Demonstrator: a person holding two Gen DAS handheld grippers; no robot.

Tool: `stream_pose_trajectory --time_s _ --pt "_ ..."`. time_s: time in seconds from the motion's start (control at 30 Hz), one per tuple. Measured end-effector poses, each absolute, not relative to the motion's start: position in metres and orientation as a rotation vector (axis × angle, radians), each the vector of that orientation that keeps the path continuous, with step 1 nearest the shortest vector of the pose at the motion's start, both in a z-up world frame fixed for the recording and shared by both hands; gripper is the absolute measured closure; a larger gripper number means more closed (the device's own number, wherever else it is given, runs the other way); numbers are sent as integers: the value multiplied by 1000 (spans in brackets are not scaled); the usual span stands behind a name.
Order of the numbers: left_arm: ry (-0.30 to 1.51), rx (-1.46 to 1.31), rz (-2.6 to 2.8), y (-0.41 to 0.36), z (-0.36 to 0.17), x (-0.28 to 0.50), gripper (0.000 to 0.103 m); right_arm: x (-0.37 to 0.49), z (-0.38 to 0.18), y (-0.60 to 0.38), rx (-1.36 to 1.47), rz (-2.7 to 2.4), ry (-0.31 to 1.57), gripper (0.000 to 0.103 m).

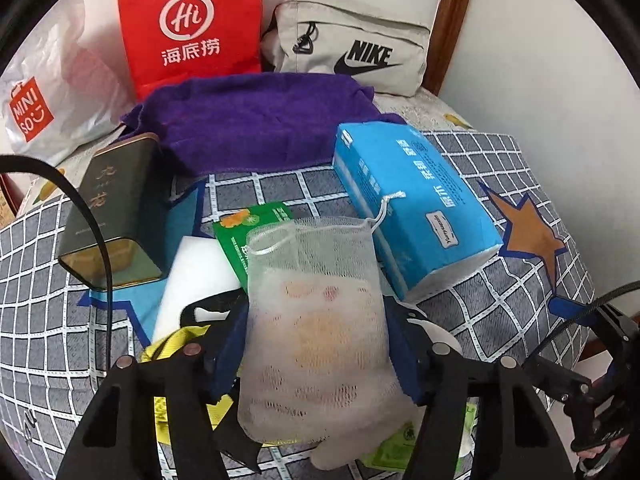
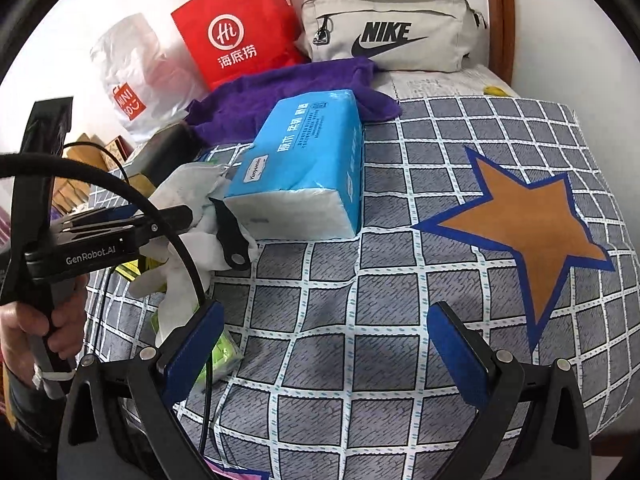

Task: Organize soft objects
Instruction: 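Grasp the white mesh bag with the left gripper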

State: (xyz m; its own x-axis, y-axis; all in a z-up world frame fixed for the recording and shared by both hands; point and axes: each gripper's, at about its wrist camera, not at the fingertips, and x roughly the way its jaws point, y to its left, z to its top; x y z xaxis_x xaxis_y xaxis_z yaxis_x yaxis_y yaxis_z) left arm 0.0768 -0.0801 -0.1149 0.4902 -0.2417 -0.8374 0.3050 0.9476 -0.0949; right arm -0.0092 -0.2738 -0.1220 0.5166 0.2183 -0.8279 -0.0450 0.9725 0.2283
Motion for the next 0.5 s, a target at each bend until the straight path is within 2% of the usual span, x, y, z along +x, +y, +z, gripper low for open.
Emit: stream_pose_trajectory --time_s 0.03,0.23,0.5 --pt "1001 58 -339 -77 -114 76 49 -10 -122 -273 186 162 1017 2" --pt "966 12 -351 -56 -111 70 52 -10 -122 -264 171 180 1017 2" --pt "908 -70 -372 -29 -99 59 50 -8 -120 -243 134 212 1027 2"
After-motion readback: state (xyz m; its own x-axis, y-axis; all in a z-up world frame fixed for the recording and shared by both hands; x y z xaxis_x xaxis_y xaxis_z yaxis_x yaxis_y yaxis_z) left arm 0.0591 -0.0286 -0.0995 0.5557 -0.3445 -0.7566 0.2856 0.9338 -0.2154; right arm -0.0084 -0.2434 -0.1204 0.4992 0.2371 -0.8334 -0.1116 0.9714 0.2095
